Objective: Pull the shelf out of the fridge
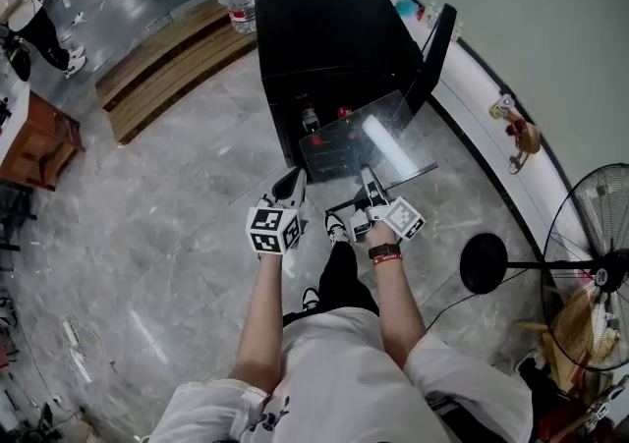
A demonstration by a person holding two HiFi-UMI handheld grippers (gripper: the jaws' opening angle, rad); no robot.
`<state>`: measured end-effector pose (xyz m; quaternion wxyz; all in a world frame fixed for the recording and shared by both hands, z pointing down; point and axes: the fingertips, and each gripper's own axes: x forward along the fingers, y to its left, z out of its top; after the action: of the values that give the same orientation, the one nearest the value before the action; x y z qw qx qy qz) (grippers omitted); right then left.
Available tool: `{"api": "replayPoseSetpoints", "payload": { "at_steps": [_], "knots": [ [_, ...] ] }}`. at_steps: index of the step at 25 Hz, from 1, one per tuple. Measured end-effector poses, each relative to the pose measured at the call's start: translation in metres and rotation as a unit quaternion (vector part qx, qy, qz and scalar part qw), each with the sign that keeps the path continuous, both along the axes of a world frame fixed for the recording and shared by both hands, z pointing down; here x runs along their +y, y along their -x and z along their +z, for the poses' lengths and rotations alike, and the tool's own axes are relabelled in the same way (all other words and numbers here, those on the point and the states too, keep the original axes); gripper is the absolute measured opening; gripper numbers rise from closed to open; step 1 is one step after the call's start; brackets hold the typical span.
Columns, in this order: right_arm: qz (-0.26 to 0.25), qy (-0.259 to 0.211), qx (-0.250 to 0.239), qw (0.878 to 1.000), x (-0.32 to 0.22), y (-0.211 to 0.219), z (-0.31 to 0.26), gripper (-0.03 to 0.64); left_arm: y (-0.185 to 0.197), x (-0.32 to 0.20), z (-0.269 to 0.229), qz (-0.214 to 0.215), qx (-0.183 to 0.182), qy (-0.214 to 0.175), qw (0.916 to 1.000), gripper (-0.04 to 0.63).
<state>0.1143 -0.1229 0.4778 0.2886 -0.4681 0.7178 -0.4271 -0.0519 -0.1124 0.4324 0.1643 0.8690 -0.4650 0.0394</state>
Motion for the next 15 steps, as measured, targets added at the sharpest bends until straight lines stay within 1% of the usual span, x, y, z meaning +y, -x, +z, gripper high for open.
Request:
{"api": "replayPoseSetpoints", "payload": {
  "at_steps": [1, 2, 3, 11, 15],
  "knots": [
    [0.001, -0.005, -0.036, 0.999, 0.003, 0.005, -0.006, 0.023, 0.002, 0.003, -0.003, 0.001, -0.001, -0.002, 1.0, 0.018],
    [0.004, -0.008, -0.062, 0.998, 0.006, 0.009, -0.011, 0.023, 0.004, 0.006, -0.007, 0.002, -0.001, -0.004, 1.0, 0.018],
    [0.008, -0.009, -0.07, 0.997, 0.008, 0.01, -0.013, 0.025, 0.006, 0.008, -0.01, 0.002, -0.001, -0.006, 1.0, 0.018],
    [0.017, -0.021, -0.069, 0.997, 0.026, 0.012, -0.03, 0.025, 0.015, 0.029, -0.028, 0.004, -0.003, -0.021, 0.9998, 0.018],
    [0.02, -0.028, -0.085, 0.996, 0.036, 0.015, -0.04, 0.025, 0.016, 0.04, -0.037, 0.011, -0.007, -0.029, 0.9995, 0.018]
  ]
}}
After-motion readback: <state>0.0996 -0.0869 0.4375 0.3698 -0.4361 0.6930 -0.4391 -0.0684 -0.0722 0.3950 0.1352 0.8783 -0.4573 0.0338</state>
